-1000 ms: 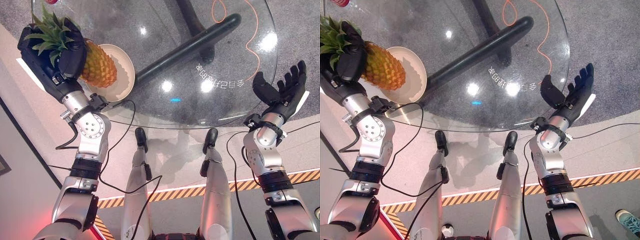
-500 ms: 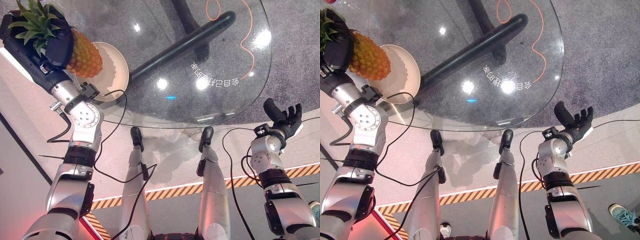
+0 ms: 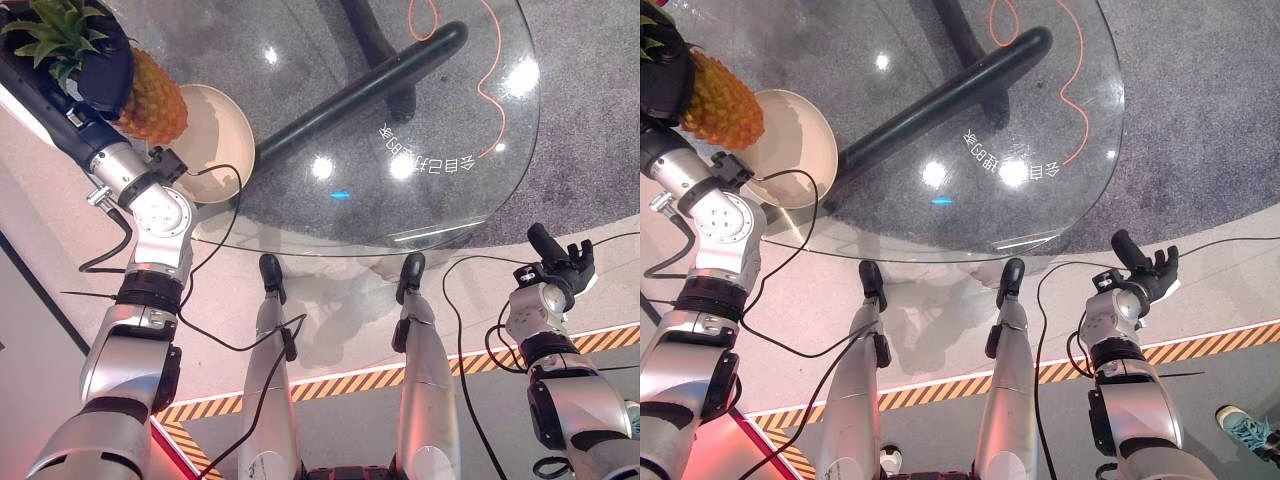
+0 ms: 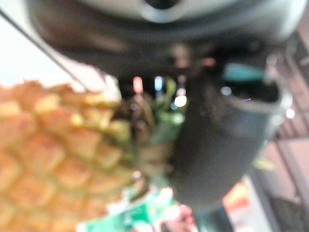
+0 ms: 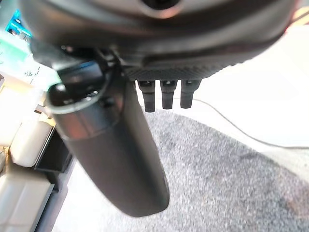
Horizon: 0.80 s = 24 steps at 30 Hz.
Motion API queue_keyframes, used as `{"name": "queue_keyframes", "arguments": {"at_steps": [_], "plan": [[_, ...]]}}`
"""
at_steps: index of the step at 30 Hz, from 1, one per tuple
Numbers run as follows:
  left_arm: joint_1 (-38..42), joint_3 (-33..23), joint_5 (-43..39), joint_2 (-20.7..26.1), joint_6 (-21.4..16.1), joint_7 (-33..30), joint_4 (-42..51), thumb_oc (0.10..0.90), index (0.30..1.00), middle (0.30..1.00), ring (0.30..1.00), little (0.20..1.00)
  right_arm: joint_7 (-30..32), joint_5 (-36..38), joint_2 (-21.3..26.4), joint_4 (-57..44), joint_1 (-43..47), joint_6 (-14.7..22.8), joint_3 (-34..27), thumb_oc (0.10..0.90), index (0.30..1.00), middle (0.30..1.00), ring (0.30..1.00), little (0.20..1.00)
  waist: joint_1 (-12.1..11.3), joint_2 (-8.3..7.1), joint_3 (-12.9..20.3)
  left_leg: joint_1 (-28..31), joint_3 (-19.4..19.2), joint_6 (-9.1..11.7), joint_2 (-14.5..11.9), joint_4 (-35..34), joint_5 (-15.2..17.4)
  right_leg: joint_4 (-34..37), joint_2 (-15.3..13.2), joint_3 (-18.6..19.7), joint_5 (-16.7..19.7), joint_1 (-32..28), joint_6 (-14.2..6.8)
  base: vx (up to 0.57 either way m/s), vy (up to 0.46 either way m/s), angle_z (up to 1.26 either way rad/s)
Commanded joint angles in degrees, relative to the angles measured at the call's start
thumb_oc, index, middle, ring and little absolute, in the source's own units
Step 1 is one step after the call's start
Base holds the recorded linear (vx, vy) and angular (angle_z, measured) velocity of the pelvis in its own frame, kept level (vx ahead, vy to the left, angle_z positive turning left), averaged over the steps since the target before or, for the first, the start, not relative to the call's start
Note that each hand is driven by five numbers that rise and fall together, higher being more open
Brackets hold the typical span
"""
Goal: Pick up the fruit to the plate
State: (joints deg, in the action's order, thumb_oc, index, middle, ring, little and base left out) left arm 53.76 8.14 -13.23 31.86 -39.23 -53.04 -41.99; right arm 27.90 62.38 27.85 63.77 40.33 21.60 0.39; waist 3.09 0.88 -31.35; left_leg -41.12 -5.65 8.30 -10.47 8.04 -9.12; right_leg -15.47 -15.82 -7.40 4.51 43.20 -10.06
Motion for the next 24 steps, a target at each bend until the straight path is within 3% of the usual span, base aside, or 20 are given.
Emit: {"name": "queue_keyframes", "arguments": {"at_steps": [1,24], "plan": [[10.0,-0.1,0.8,7.3,-7.8,-3.0,1.1,0.1,0.3,0.3,0.3,0.2,-0.6,2.4,5.7,2.2,-0.2,2.1,-2.2,0.8,0.9,0.9,0.9,0.9,-1.9,-3.36,1.6,-1.8,0.6,-0.3,0.1,6.1,4.4,2.1,1.3,-3.7,1.4,-1.2,0.4,0.0,0.0,0.0],[13.3,0.0,-6.3,6.1,-12.6,-3.9,-6.3,0.1,0.3,0.3,0.3,0.2,-3.1,2.9,4.2,2.2,2.0,3.6,-0.2,0.8,0.9,0.9,0.9,0.9,-1.0,-4.92,1.6,-3.0,0.8,-0.4,0.0,6.7,5.3,2.0,2.6,-3.5,0.8,-0.3,0.8,0.0,0.0,0.0]]}}
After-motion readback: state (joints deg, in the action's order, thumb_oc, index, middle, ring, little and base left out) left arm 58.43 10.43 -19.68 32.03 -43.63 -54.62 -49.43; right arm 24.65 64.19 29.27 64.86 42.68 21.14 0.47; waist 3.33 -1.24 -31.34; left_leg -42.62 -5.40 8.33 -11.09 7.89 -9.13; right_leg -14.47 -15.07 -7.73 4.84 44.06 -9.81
